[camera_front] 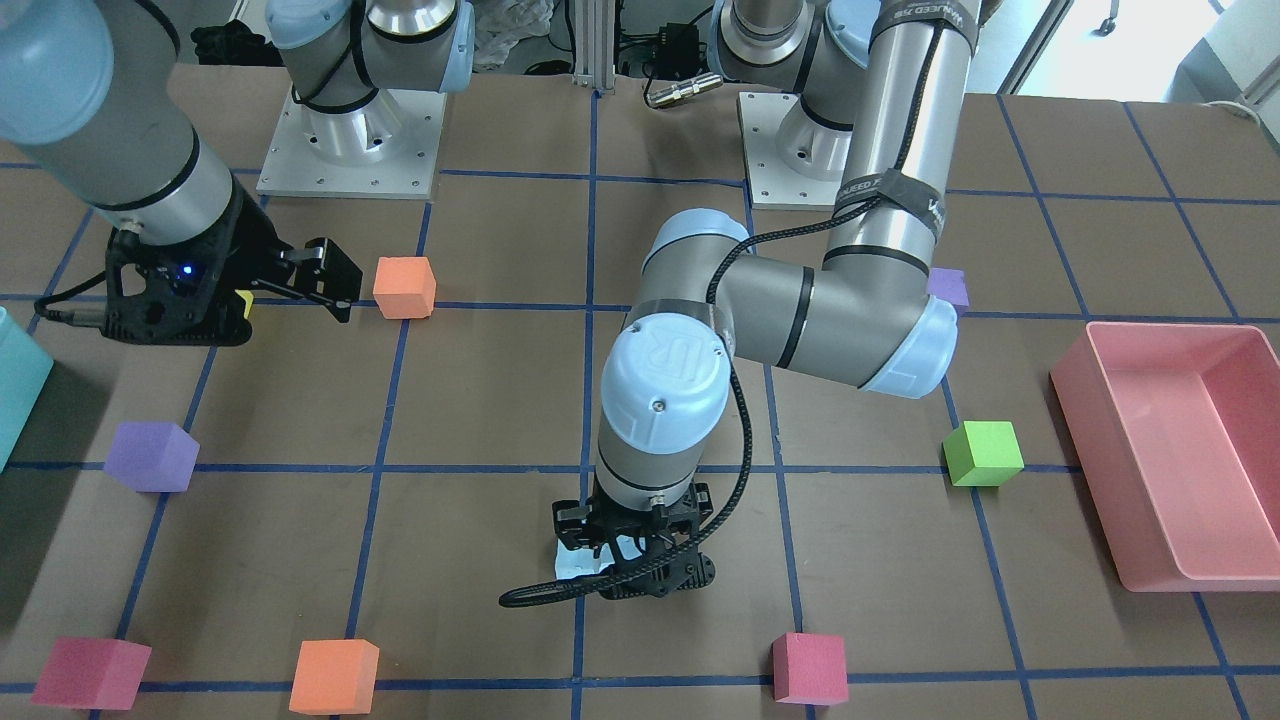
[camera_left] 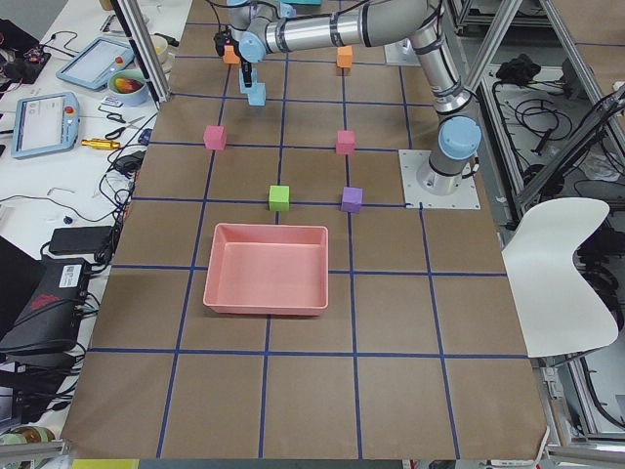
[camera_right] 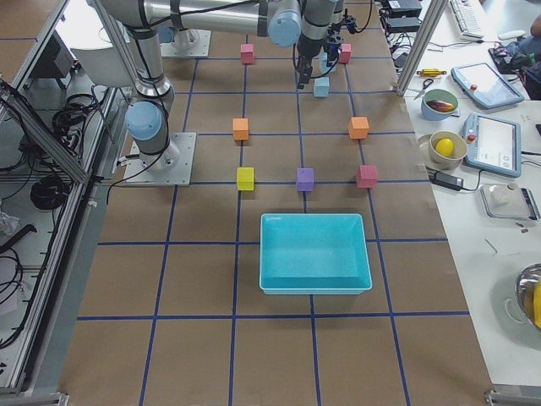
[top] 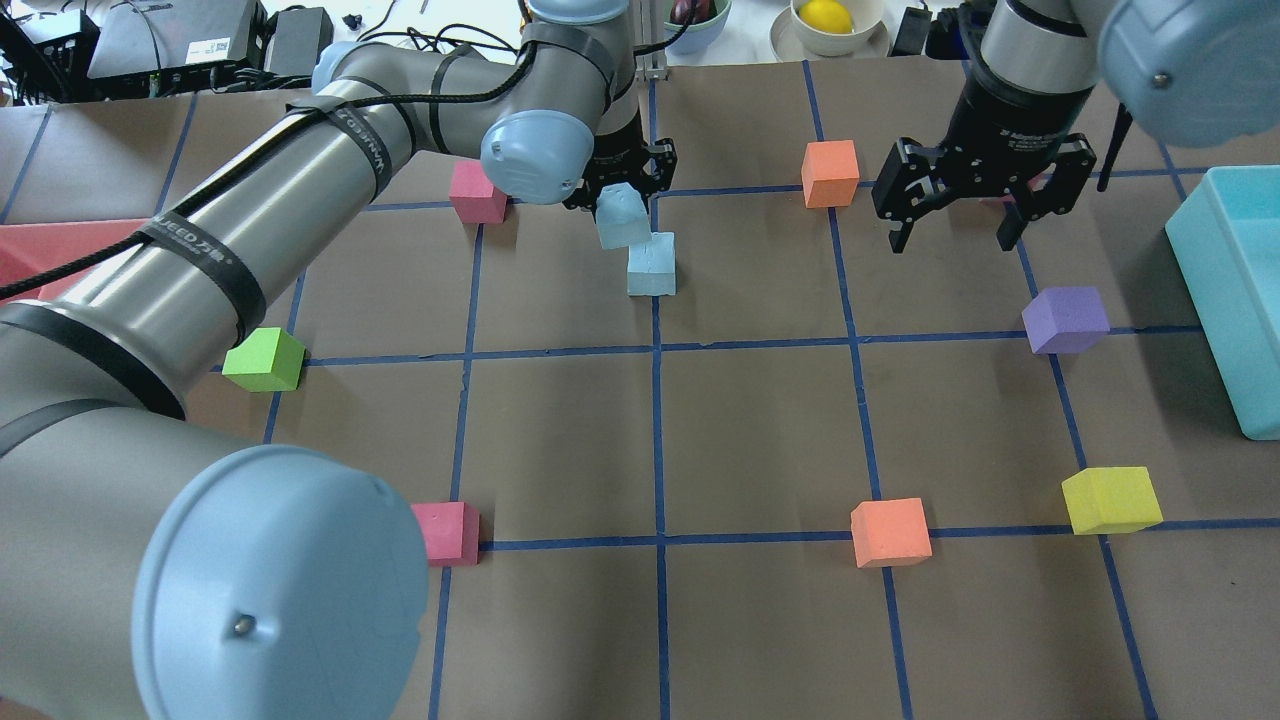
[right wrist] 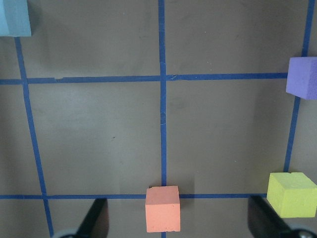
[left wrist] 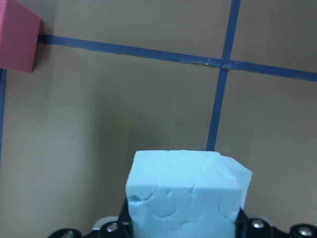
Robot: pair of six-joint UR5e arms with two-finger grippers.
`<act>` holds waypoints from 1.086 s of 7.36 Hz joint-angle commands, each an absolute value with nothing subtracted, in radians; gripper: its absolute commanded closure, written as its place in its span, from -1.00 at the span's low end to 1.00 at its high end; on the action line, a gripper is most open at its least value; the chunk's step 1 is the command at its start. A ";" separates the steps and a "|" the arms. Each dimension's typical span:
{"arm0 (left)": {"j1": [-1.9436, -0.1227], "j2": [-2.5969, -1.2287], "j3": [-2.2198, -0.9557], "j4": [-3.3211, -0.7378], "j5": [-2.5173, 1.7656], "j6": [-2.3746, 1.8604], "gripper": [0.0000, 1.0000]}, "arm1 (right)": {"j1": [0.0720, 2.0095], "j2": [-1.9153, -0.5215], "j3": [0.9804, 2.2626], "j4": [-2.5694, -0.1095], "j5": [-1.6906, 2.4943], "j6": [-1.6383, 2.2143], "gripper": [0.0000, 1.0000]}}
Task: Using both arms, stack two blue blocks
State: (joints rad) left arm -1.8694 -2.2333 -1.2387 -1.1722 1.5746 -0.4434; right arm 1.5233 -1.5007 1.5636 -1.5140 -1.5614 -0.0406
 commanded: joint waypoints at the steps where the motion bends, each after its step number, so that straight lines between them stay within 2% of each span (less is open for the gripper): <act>1: -1.905 -2.258 -1.230 -1.177 1.606 -0.456 0.64 | 1.520 -1.537 1.585 -1.513 -1.574 -0.040 -1.00; 2: -1.910 -2.257 -1.232 -1.192 1.611 -0.456 0.64 | 1.522 -1.548 1.580 -1.502 -1.575 -0.022 -1.00; 3: -1.910 -2.258 -1.233 -1.195 1.609 -0.456 0.49 | 1.522 -1.571 1.582 -1.500 -1.571 -0.021 -1.00; 4: -1.911 -2.257 -1.233 -1.210 1.609 -0.456 0.48 | 1.523 -1.597 1.592 -1.499 -1.569 -0.021 -1.00; 5: -1.911 -2.256 -1.233 -1.212 1.608 -0.456 0.34 | 1.537 -1.600 1.592 -1.499 -1.566 -0.020 -1.00; 8: -1.911 -2.258 -1.226 -1.206 1.598 -0.456 0.33 | 1.551 -1.609 1.592 -1.496 -1.577 -0.021 -1.00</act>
